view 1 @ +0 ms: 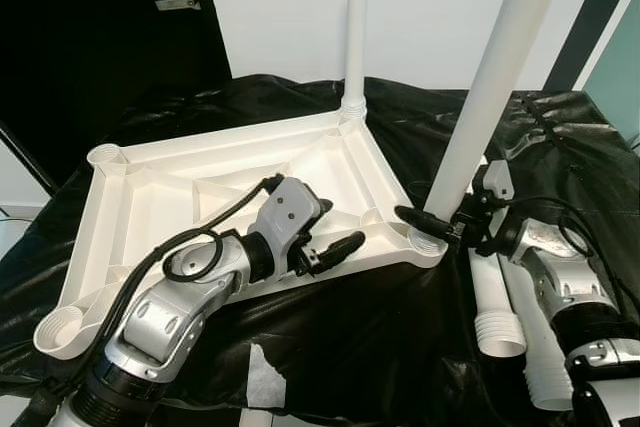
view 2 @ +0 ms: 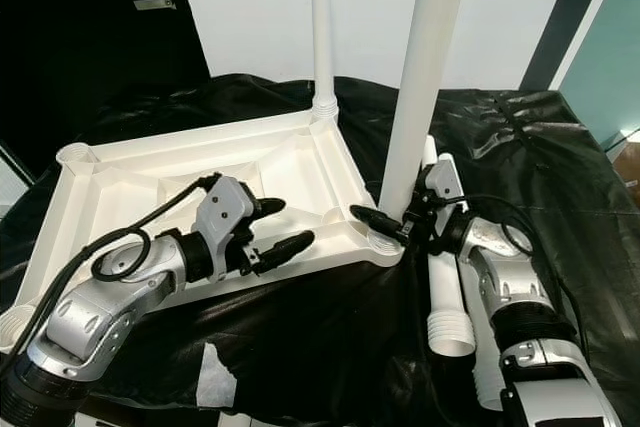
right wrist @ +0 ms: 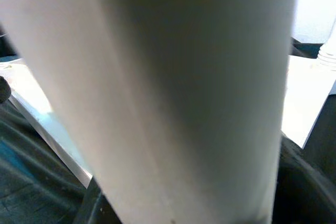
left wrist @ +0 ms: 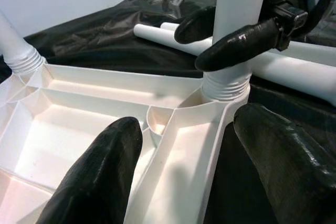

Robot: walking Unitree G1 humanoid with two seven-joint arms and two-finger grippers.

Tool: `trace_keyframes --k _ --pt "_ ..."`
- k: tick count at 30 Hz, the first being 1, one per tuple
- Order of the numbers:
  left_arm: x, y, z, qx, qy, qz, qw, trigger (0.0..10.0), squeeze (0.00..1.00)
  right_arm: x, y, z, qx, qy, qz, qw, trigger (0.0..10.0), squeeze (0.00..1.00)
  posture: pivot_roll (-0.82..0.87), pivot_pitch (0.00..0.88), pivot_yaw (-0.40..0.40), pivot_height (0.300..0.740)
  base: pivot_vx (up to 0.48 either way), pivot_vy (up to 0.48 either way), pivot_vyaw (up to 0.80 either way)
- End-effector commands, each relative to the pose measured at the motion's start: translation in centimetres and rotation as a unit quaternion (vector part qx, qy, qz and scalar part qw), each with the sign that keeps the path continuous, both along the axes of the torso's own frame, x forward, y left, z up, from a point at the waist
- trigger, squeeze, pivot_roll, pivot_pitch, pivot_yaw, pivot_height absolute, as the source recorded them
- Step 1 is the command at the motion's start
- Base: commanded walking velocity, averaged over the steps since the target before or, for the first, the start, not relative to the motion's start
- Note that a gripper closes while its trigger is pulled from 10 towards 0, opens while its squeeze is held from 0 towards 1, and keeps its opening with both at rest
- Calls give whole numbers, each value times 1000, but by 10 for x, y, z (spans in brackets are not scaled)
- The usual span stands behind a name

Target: Building children table

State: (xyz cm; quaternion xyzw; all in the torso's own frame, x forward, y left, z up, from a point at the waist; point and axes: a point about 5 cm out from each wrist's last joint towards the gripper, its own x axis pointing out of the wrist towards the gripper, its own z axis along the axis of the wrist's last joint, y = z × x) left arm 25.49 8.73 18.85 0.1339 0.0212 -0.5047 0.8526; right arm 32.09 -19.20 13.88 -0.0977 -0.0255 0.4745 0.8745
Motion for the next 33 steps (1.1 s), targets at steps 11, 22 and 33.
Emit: trace_keyframes --k 11,22,33 --pt "-2 4 1 4 6 -8 1000 10000 0 -4 -20 -35 90 172 -48 980 10000 0 17 31 33 740 0 0 0" --pt "-2 3 0 1 6 -3 1000 10000 0 -1 -20 -37 120 200 -64 970 10000 0 16 33 24 740 0 0 0" --pt "-2 3 1 -1 7 -1 1000 10000 0 -17 1 -55 56 188 -8 981 10000 0 16 35 24 740 0 0 0"
